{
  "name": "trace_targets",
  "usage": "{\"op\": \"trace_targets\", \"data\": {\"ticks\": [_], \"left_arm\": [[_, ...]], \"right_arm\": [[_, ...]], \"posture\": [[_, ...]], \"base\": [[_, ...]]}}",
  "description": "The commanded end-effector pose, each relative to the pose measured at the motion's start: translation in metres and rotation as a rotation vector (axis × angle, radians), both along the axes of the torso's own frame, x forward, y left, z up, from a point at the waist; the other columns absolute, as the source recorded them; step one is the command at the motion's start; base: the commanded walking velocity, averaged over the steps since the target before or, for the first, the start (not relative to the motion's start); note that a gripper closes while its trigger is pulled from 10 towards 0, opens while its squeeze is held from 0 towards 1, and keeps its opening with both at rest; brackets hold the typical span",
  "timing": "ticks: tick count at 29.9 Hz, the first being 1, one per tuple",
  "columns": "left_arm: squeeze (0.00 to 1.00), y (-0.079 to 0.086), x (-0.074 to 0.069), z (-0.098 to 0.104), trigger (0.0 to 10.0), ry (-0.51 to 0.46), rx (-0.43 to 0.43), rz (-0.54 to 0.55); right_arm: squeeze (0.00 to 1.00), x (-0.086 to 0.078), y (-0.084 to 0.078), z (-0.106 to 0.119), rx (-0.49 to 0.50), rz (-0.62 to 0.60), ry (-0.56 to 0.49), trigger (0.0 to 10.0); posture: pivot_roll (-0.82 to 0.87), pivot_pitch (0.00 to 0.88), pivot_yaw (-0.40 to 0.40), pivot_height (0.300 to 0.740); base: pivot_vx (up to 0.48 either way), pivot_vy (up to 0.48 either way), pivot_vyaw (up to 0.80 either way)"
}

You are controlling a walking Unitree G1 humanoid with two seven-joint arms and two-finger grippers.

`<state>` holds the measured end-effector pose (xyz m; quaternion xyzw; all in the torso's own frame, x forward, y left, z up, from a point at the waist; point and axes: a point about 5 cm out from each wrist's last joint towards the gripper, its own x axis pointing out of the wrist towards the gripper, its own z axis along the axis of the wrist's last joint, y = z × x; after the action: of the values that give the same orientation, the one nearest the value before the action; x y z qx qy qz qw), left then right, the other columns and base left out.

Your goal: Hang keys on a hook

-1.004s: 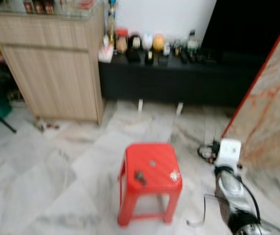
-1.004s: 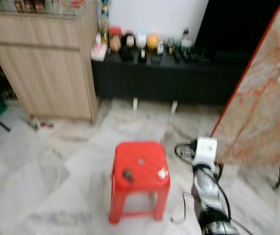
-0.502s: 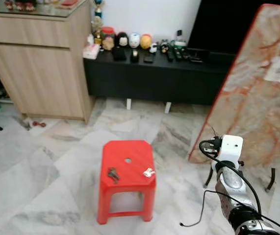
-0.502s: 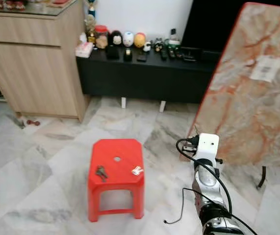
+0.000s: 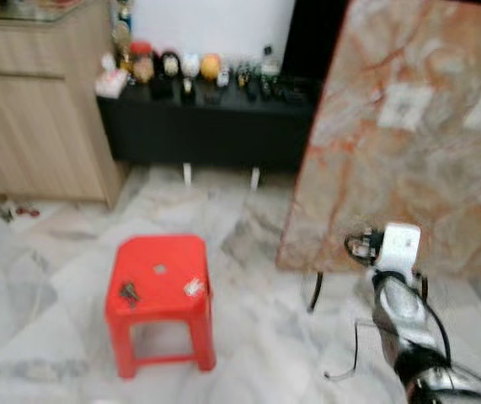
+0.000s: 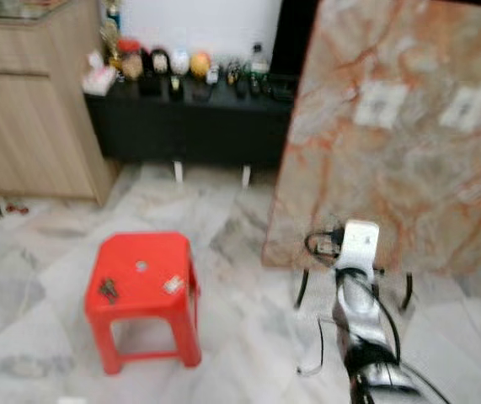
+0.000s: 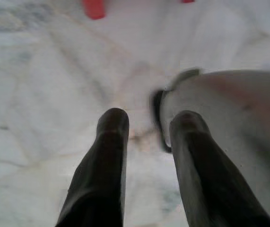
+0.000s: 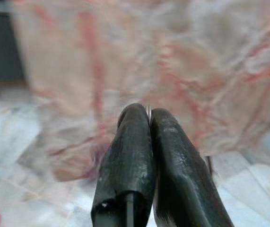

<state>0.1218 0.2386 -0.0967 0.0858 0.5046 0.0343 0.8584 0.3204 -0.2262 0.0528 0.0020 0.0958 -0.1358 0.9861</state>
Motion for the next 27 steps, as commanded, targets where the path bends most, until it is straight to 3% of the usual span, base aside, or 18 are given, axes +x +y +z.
{"op": "trace_targets", "data": {"ticks": [1, 12, 27], "left_arm": [[0.00, 0.004, -0.003, 0.000, 10.0, 0.022, 0.011, -0.004], [0.00, 0.016, -0.003, 0.003, 10.0, 0.017, 0.023, -0.006], [0.00, 0.010, 0.000, 0.003, 10.0, 0.009, 0.000, -0.001]], "right_arm": [[0.00, 0.007, 0.004, 0.009, 0.006, 0.003, -0.032, 10.0], [0.00, 0.006, 0.003, 0.008, 0.009, -0.017, -0.032, 10.0], [0.00, 0.008, 0.007, 0.009, -0.009, -0.026, -0.024, 10.0]], "posture": [[0.04, 0.000, -0.085, 0.740], [0.03, 0.000, -0.066, 0.740], [0.04, 0.000, -0.061, 0.740]], "base": [[0.000, -0.398, 0.00], [0.000, -0.396, 0.00], [0.000, 0.000, 0.00]]}}
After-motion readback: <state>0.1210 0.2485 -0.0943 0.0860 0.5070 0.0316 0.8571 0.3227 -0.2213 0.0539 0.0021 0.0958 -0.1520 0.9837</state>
